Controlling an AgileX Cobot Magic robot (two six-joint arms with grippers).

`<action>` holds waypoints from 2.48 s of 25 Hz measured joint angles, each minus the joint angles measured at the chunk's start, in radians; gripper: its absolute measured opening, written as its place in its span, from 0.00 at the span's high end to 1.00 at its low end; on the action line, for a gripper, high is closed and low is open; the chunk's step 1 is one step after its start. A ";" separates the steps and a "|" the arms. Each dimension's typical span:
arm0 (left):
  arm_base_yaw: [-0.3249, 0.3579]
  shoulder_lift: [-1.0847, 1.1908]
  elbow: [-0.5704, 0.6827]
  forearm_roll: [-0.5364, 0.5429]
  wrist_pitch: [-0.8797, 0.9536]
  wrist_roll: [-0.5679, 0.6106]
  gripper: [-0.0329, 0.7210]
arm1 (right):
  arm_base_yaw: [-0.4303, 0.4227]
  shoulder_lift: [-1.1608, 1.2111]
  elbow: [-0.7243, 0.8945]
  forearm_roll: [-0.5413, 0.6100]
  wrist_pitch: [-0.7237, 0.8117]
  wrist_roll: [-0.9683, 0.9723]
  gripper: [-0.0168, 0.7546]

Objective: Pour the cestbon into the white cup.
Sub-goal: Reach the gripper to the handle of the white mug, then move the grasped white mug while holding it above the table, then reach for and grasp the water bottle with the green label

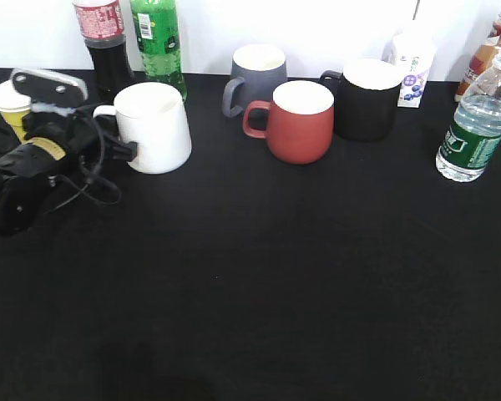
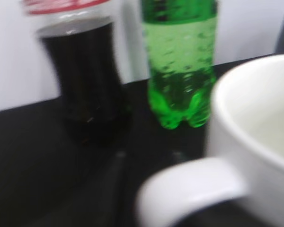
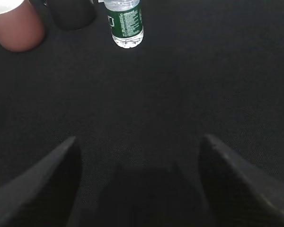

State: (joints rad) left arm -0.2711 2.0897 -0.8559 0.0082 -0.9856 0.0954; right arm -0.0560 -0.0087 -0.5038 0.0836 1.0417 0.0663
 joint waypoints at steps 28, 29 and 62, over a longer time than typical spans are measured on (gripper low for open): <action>-0.149 -0.424 0.251 0.566 -0.164 -0.340 0.88 | 0.000 0.000 0.000 0.065 -0.001 0.000 0.22; -0.149 -0.424 0.251 0.566 -0.164 -0.340 0.88 | 0.000 0.000 0.000 0.065 -0.002 0.000 0.22; -0.149 -0.424 0.251 0.559 -0.107 -0.340 0.88 | 0.001 1.539 0.129 -0.395 -1.756 0.161 0.19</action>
State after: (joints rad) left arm -0.4196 1.6656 -0.6045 0.5671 -1.0930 -0.2449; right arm -0.0551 1.5306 -0.3748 -0.3118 -0.7139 0.2274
